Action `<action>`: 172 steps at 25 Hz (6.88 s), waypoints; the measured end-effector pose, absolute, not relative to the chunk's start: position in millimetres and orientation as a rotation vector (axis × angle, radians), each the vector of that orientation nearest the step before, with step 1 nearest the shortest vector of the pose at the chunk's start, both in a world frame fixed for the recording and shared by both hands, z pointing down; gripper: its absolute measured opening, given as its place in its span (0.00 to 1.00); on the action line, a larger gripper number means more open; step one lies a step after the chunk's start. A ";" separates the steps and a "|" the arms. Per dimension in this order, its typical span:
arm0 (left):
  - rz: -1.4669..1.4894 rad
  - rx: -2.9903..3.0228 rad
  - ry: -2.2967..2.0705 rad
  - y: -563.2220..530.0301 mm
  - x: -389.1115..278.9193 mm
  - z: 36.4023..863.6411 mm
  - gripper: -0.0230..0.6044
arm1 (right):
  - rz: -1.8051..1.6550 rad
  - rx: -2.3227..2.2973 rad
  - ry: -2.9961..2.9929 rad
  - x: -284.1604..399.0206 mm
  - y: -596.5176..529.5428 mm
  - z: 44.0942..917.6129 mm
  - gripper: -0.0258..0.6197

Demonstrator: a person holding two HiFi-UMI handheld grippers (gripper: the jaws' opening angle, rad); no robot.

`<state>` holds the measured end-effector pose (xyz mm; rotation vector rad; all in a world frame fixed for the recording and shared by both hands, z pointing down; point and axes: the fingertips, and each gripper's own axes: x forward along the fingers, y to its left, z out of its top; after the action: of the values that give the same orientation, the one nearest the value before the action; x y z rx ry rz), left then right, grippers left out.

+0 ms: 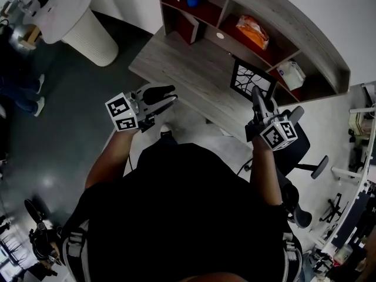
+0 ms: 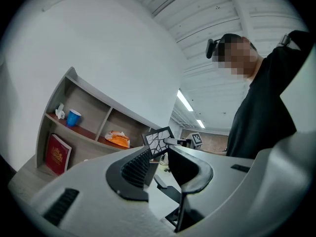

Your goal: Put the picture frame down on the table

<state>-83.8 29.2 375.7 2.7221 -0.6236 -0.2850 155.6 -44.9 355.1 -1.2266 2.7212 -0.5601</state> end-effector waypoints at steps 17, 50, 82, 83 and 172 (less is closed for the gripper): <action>-0.293 2.789 -0.535 -36.8 -144.2 366.5 0.07 | -0.554 -1.328 2.703 96.2 -94.1 342.1 0.07; -0.199 3.025 -0.473 -83.3 -206.7 362.5 0.06 | -0.534 -1.439 2.647 13.3 -123.5 338.3 0.07; 0.128 3.095 -0.733 -152.6 -133.5 373.7 0.06 | -0.753 -1.371 2.656 37.9 -172.5 410.4 0.07; 0.139 3.094 -0.736 -155.1 -130.8 374.9 0.06 | -0.771 -1.362 2.662 37.6 -174.4 416.6 0.07; 0.605 2.885 -0.501 -212.8 -9.2 536.7 0.06 | -1.639 -1.556 2.583 96.4 -239.7 773.7 0.07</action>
<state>-9.2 -212.8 536.7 2.8850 -0.5013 0.6047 96.4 -239.7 773.7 -1.5562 2.5825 -1.6394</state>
